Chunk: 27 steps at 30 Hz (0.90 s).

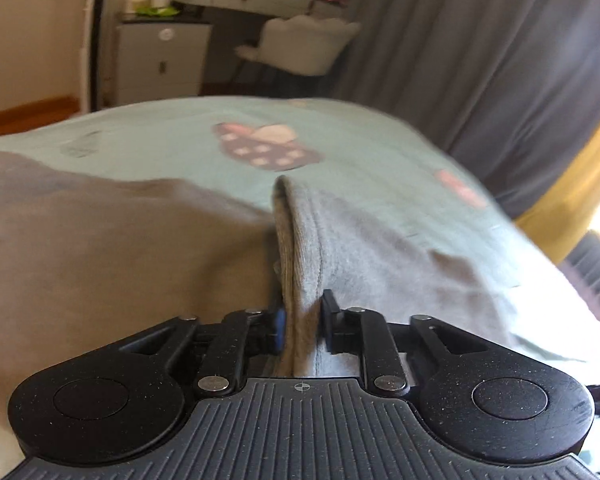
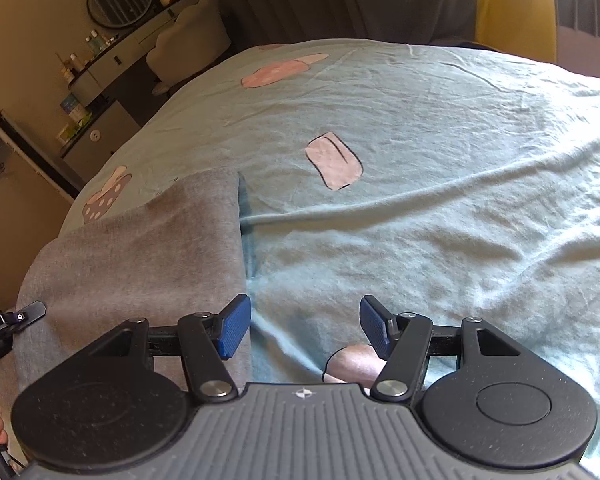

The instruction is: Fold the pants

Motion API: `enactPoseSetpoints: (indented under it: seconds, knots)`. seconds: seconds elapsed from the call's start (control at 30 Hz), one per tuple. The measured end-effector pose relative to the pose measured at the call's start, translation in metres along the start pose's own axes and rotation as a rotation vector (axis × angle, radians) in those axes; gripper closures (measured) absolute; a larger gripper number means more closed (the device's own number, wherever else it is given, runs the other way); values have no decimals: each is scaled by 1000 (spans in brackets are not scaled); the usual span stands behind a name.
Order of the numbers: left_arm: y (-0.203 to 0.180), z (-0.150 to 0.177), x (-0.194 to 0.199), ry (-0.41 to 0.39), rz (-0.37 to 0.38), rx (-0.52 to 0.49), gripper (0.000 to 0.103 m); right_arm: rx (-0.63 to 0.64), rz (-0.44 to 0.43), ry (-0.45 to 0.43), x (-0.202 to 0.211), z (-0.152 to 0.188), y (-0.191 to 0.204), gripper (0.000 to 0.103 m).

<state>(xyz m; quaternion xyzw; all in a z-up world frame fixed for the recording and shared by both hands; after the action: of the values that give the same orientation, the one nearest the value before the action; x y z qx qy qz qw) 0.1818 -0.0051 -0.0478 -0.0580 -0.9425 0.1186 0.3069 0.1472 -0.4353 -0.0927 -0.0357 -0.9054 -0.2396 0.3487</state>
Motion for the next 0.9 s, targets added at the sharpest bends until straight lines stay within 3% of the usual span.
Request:
enactPoseSetpoints:
  seconds: [0.07, 0.1, 0.13, 0.17, 0.23, 0.3, 0.43, 0.5, 0.57, 0.73, 0.9]
  knots:
    - [13, 3, 4, 2, -29, -10, 79, 35, -5, -7, 3, -1, 9, 52]
    - [17, 4, 9, -6, -28, -12, 68, 48, -20, -19, 6, -2, 15, 61]
    - [19, 6, 15, -9, -20, -12, 57, 61, -46, -30, 11, -3, 25, 63]
    - [23, 9, 20, -11, -14, -11, 54, 75, -73, -40, 14, -2, 34, 63]
    - [26, 17, 25, 3, -2, 3, 52, 115, -119, -41, 18, 5, 55, 73]
    - [30, 29, 25, 42, 31, 37, 52, 148, -161, -13, 15, 18, 73, 75]
    - [38, 54, 10, 153, 50, 125, 56, 237, -96, 86, -5, 48, 84, 74]
    - [39, 61, 5, 172, 71, 159, 57, 249, -77, 87, -10, 51, 84, 74]
    - [35, 61, 4, 173, 96, 164, 58, 249, -73, 79, -10, 52, 84, 74]
    - [30, 67, 2, 164, 76, 84, 80, 246, -67, 67, -7, 51, 83, 74]
    - [30, 57, 17, 84, 55, 40, 86, 248, -57, 53, -8, 51, 85, 73]
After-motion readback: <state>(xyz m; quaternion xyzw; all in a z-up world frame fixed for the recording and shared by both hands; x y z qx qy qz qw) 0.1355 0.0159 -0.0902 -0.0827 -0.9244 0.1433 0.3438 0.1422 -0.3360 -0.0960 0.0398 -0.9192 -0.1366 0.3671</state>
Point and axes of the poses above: each gripper's, at about its wrist camera, not at the fingertips, and x roughly against the way its jaws point, y to its left, z to its underside, the point moved 10 cm from there along -x, roughly the way its jaws point, and after that the axes turned 9 degrees about -y, right-handed, at the moved point
